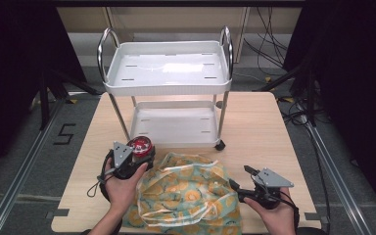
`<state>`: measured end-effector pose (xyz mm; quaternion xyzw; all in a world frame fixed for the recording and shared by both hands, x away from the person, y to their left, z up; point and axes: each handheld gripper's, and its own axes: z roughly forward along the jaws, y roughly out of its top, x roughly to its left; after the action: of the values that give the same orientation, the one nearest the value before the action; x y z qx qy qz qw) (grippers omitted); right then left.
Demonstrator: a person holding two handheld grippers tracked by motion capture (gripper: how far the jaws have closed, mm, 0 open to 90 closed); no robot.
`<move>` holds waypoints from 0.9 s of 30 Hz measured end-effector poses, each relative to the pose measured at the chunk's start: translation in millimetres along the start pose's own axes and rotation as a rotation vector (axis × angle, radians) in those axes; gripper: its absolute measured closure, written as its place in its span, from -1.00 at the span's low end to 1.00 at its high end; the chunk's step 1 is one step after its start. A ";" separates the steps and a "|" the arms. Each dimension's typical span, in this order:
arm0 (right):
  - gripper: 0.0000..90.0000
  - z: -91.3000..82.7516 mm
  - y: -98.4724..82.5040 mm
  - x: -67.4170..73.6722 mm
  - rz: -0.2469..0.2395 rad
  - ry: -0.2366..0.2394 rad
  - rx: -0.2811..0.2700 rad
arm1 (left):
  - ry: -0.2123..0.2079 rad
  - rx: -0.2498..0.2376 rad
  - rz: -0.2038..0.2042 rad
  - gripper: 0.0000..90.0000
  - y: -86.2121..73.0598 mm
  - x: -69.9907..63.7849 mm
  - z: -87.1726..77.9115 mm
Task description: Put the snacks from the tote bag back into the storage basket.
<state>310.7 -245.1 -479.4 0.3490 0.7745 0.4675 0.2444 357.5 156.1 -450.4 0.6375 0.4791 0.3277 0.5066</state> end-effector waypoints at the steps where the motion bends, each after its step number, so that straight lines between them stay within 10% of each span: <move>1: -0.40 0.0 0.0 0.0 0.000 0.000 0.000 | 0.001 -0.003 0.000 -0.49 0.2 -0.1 0.5; 27: -0.40 1.1 -0.1 0.3 -0.019 -0.004 -0.005 | 0.019 -0.021 -0.008 -0.49 7.8 -2.6 15.8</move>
<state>311.3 -244.4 -480.0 0.3419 0.7762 0.4663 0.2514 373.0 148.2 -447.0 0.6270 0.4832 0.3367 0.5099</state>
